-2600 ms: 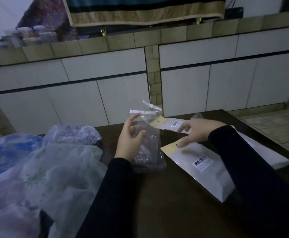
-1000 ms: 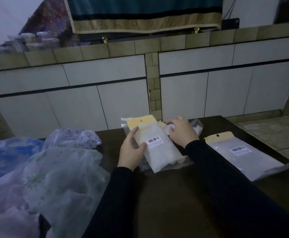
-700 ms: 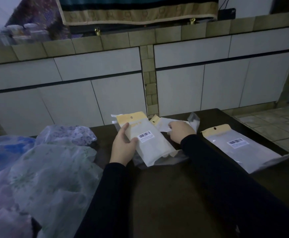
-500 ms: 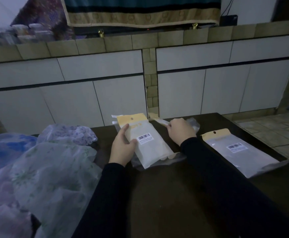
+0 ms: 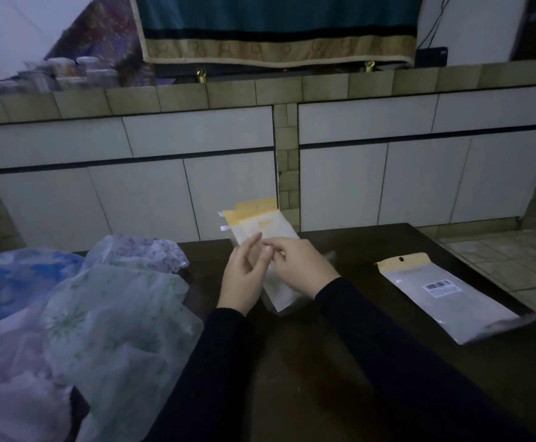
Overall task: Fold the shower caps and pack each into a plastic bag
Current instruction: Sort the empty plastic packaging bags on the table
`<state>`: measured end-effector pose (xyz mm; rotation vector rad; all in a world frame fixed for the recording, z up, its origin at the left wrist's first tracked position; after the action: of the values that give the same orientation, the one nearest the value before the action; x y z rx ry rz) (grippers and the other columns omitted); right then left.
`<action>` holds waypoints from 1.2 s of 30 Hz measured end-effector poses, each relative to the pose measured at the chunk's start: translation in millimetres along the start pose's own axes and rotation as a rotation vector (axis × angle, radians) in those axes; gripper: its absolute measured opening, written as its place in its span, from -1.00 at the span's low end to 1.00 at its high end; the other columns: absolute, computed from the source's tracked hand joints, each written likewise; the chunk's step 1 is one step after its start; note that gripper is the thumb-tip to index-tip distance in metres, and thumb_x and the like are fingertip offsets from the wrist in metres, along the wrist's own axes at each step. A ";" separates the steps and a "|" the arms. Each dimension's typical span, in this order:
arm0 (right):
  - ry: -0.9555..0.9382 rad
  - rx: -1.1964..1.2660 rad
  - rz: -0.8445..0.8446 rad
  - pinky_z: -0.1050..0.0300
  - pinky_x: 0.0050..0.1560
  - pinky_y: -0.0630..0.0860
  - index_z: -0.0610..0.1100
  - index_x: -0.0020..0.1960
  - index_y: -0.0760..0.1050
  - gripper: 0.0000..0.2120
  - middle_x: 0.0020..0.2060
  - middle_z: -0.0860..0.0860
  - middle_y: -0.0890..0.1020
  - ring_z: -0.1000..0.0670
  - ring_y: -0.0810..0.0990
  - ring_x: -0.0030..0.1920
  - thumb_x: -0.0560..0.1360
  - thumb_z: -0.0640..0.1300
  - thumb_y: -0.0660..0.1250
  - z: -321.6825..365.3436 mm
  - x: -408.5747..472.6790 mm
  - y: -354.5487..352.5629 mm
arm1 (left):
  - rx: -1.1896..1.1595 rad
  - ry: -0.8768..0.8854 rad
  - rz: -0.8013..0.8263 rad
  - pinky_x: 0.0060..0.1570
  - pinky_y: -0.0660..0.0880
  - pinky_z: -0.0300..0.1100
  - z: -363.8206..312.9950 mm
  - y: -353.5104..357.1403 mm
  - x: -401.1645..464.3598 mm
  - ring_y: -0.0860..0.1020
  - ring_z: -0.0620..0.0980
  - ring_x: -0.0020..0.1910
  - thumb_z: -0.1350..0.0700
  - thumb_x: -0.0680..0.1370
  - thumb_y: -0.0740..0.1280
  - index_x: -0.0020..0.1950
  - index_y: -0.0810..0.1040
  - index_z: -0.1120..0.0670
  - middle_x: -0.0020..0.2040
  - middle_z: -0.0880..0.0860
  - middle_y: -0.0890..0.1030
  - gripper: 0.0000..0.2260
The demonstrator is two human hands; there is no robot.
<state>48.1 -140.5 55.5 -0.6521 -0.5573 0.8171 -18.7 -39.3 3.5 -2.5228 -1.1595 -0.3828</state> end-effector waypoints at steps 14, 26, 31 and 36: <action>0.141 -0.026 -0.054 0.13 0.01 0.50 0.01 0.26 0.46 -0.67 0.13 0.01 0.60 0.00 0.56 0.07 0.50 -0.10 0.31 -42.0 3.9 -17.0 | -0.219 -0.124 0.060 -0.11 0.57 -0.30 2.8 7.1 -2.8 0.52 -0.06 0.21 0.28 0.56 0.30 0.42 0.38 -0.11 0.36 0.00 0.45 -0.51; 0.312 -0.269 -0.111 0.05 0.28 0.40 0.08 0.39 0.40 -0.58 0.37 0.03 0.45 -0.02 0.44 0.32 0.56 -0.18 0.26 -102.7 -52.7 -98.3 | -0.027 -0.098 0.155 -0.03 0.53 -0.25 -15.1 26.2 -14.1 0.52 -0.16 0.08 0.28 0.55 0.33 0.47 0.31 -0.15 0.24 -0.09 0.45 -0.43; 0.601 -0.618 -0.030 -0.15 0.31 0.33 0.08 0.47 0.24 -0.42 0.40 -0.09 0.33 -0.20 0.33 0.36 0.48 -0.04 0.31 -151.3 -77.0 -114.0 | 0.001 -0.082 0.145 0.05 0.53 -0.18 -14.9 28.1 -16.9 0.55 -0.11 0.13 0.28 0.54 0.34 0.47 0.33 -0.12 0.25 -0.05 0.50 -0.44; 0.578 -0.533 -0.047 -0.04 0.25 0.45 0.00 0.47 0.24 -0.46 0.30 -0.05 0.48 -0.10 0.47 0.25 0.53 0.03 0.28 -156.7 -72.0 -96.7 | 0.031 -0.078 0.161 0.19 0.52 -0.06 -10.0 28.2 -18.5 0.55 -0.06 0.19 0.27 0.52 0.36 0.45 0.35 -0.11 0.27 -0.03 0.53 -0.44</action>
<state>159.0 -296.1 4.6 -1.3060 -0.2513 0.3946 -9.7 -73.1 0.3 -2.6017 -0.9723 -0.2258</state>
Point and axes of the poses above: each hand's wrist, its own x-axis towards the middle knuckle, its own y-axis out of the palm, z = x × y, the point moved 3 cm from there along x, towards the middle knuckle
